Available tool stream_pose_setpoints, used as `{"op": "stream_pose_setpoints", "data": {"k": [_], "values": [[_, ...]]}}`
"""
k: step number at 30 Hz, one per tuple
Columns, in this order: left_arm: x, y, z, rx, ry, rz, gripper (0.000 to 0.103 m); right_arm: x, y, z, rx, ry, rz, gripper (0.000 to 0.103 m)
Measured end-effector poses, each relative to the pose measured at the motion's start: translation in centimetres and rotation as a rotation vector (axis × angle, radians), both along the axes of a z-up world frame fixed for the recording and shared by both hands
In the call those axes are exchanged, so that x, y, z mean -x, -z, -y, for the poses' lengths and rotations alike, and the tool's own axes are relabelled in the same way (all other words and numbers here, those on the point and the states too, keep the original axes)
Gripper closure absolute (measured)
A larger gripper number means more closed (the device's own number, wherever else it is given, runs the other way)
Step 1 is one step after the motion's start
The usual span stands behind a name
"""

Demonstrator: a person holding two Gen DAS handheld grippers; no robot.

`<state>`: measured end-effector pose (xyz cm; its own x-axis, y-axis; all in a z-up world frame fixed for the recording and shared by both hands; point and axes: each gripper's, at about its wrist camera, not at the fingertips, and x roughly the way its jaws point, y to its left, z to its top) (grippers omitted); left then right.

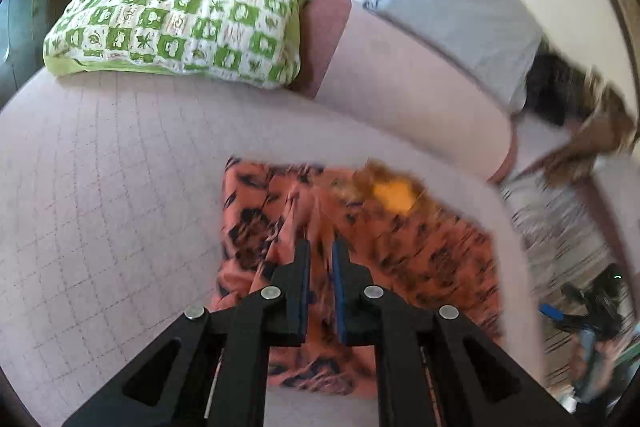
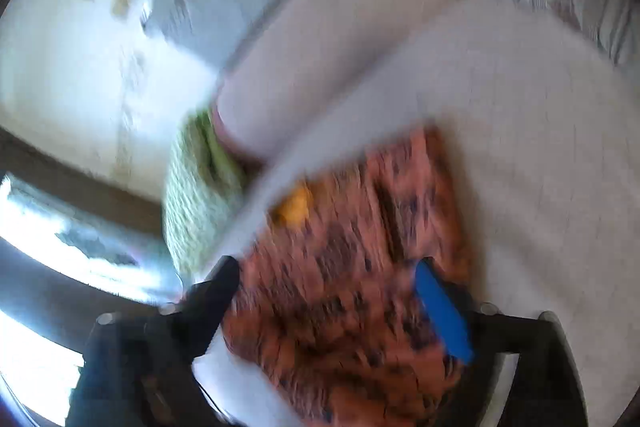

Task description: Fold small clothes

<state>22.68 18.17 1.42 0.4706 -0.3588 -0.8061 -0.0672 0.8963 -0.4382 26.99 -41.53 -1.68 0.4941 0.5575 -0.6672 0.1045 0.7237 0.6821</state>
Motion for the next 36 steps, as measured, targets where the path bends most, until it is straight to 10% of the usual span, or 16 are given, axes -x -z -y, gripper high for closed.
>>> {"op": "stream_pose_setpoints", "data": {"k": [9,15,18,26,30,33,35,36], "values": [[2.8,1.2,-0.1,0.041,0.0,-0.035,0.094,17.5,8.9,-3.6,0.018,0.065,-0.279,0.011],[6.1,2.5,-1.3,0.036,-0.028,-0.096,0.078,18.6,12.1,-7.8,-0.04,0.05,-0.319,0.015],[6.1,3.7,-2.2,-0.006,-0.013,-0.131,0.076,18.1,11.4,-7.1,-0.046,0.034,-0.313,0.089],[-2.8,5.8,-0.4,0.018,0.133,-0.159,0.047,19.0,12.1,-5.5,-0.211,0.055,-0.355,0.079],[-7.5,7.7,0.9,0.101,0.085,-0.258,0.042,18.3,12.7,-5.6,-0.223,0.078,-0.387,0.047],[-9.9,8.4,1.8,0.048,0.024,-0.272,0.043,17.7,12.4,-5.9,-0.22,0.061,-0.373,0.044],[-11.0,9.2,2.5,-0.008,0.018,-0.286,0.063,17.4,12.3,-6.2,-0.199,0.047,-0.369,0.044],[-11.3,9.6,2.8,-0.029,0.028,-0.308,0.095,17.4,12.3,-6.3,-0.194,0.045,-0.365,0.045]]}}
